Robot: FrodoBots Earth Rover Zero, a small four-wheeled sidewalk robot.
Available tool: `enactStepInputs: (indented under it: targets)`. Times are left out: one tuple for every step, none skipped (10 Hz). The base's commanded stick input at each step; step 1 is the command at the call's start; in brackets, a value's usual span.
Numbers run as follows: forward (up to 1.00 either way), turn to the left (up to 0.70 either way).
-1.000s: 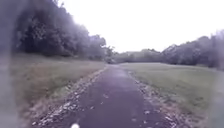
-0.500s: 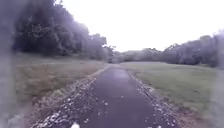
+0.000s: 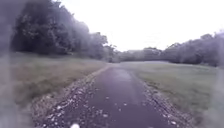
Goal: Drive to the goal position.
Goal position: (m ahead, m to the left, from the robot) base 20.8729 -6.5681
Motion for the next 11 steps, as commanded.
enactStepInputs:
  targets:
    - [0.70, 0.00]
    - [0.70, 0.00]
    - [0.70, 0.00]
    - [0.70, 0.00]
    - [0.70, 0.00]
    - [0.70, 0.00]
    - [0.70, 0.00]
    - [0.70, 0.00]
    - [0.70, 0.00]
    - [0.70, 0.00]
    - [0.70, 0.00]
